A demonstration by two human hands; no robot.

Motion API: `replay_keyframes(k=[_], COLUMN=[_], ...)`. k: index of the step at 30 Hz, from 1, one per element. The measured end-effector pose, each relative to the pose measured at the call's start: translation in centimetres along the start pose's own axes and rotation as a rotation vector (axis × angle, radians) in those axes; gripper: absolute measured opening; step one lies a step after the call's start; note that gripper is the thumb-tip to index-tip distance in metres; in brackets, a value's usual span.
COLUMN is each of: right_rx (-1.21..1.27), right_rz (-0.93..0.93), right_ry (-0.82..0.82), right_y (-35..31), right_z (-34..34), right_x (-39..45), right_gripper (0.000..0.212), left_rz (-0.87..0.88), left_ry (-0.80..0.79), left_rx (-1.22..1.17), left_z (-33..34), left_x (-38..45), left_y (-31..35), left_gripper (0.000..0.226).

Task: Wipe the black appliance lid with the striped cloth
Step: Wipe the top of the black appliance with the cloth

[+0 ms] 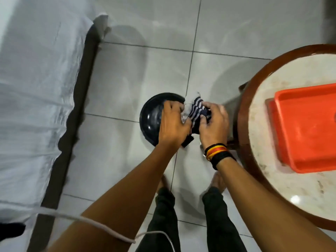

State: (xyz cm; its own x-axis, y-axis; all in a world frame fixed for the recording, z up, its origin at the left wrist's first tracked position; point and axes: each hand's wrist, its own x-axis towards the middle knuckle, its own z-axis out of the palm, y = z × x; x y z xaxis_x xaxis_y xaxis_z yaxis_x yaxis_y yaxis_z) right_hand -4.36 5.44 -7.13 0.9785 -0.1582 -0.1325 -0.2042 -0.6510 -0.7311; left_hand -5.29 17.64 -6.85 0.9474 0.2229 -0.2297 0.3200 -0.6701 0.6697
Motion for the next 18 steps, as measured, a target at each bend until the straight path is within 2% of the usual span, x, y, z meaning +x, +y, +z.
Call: replay_keyframes(k=[4, 8, 12, 14, 18], right_rx=[-0.124, -0.175, -0.274, -0.385, -0.523], right_rz=[-0.034, -0.061, -0.113, -0.129, -0.25], right_ry=[-0.147, -0.201, -0.238, -0.306, -0.406], right_y=[2.4, 4.5, 5.8, 6.6, 8.7], right_z=[5.3, 9.3, 12.6, 13.9, 16.2], right_x=[-0.9, -0.2, 1.5, 1.8, 1.0], right_gripper=[0.044, 0.047, 0.053, 0.056, 0.065], left_rz=[-0.047, -0.08, -0.07, -0.07, -0.178], left_ry=[0.029, 0.08, 0.132, 0.148, -0.014], left_rx=[-0.081, -0.079, 0.033, 0.175, 0.281], left_z=[2.5, 4.8, 6.4, 7.1, 7.6], left_x=[-1.6, -1.6, 0.0, 0.9, 1.4], left_y=[-6.5, -10.2, -13.0, -14.5, -17.6], left_gripper=[0.027, 0.034, 0.042, 0.06, 0.137])
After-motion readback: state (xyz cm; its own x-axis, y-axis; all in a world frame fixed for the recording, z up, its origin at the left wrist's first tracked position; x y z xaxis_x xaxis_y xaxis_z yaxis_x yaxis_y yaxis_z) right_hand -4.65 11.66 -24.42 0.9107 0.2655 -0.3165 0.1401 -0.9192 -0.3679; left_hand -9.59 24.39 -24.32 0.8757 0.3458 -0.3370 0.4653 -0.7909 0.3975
